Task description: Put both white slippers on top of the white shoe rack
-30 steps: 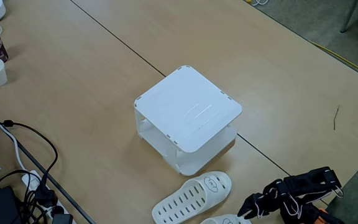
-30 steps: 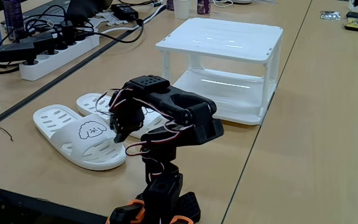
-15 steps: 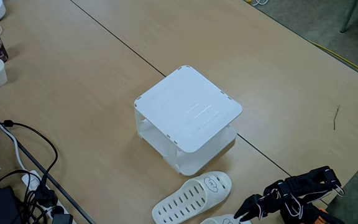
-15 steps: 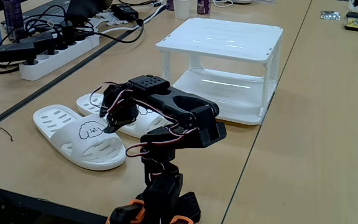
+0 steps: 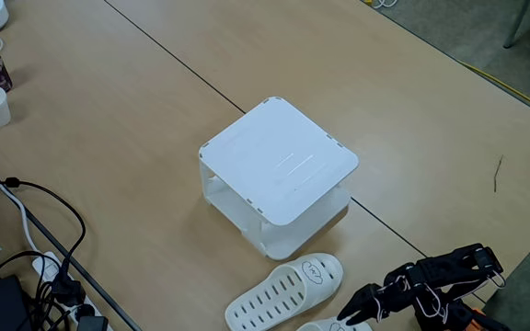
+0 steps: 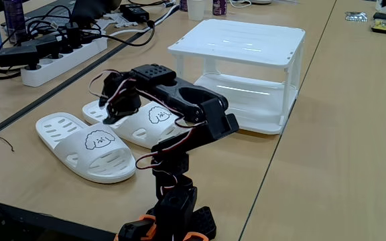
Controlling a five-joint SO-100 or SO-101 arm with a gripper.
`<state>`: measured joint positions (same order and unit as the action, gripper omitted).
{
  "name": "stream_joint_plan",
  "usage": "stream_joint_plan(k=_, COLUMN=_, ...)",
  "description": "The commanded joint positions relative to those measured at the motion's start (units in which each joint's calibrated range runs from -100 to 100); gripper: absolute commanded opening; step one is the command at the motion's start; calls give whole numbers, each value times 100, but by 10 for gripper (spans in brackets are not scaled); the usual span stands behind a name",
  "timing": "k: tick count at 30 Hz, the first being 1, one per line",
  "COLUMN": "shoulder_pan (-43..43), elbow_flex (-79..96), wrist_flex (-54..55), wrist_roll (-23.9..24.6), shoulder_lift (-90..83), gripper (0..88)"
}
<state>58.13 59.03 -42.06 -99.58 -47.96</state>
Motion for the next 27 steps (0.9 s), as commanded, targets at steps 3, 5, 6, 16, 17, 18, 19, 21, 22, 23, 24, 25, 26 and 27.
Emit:
stream_joint_plan(k=3, shoulder_pan=-7, elbow_flex=-468, wrist_flex=21, wrist_roll=-42, shoulder_lift=-55, gripper=128)
stream_joint_plan(k=5, shoulder_pan=-23, elbow_flex=-242, wrist_flex=185, wrist_roll=-42, shoulder_lift=-80, gripper=127)
stream_joint_plan(k=6, shoulder_pan=-31, elbow_flex=-35, wrist_flex=444, wrist_roll=-42, shoulder_lift=-164, gripper=127)
stream_joint_plan(k=16, shoulder_pan=-23, elbow_flex=2139, wrist_flex=3093, wrist_roll=-42, shoulder_lift=-526, gripper=127)
stream_joint_plan(k=17, shoulder_pan=-31, elbow_flex=2356, wrist_flex=3524, wrist_roll=-42, shoulder_lift=-509, gripper=127)
stream_joint_plan(k=18, shoulder_pan=-40, elbow_flex=2609, wrist_flex=3947, wrist_roll=-42, shoulder_lift=-484, gripper=127)
stream_joint_plan(k=19, shoulder_pan=-40, elbow_flex=2780, wrist_flex=4223, wrist_roll=-42, shoulder_lift=-484, gripper=128)
stream_joint_plan(k=21, shoulder_pan=-40, elbow_flex=3051, wrist_flex=4508, wrist_roll=-42, shoulder_lift=-475, gripper=133)
stream_joint_plan(k=22, shoulder_pan=-40, elbow_flex=3132, wrist_flex=4560, wrist_roll=-42, shoulder_lift=-475, gripper=133)
stream_joint_plan(k=23, shoulder_pan=-40, elbow_flex=3186, wrist_flex=4560, wrist_roll=-42, shoulder_lift=-475, gripper=133)
stream_joint_plan(k=24, shoulder_pan=-40, elbow_flex=3240, wrist_flex=4560, wrist_roll=-42, shoulder_lift=-475, gripper=133)
stream_joint_plan(k=25, shoulder_pan=-40, elbow_flex=3285, wrist_flex=4560, wrist_roll=-42, shoulder_lift=-475, gripper=133)
stream_joint_plan(k=26, shoulder_pan=-40, elbow_flex=3339, wrist_flex=4560, wrist_roll=-42, shoulder_lift=-475, gripper=133)
stream_joint_plan(k=27, shoulder_pan=-40, elbow_flex=3402, wrist_flex=4560, wrist_roll=-42, shoulder_lift=-475, gripper=134)
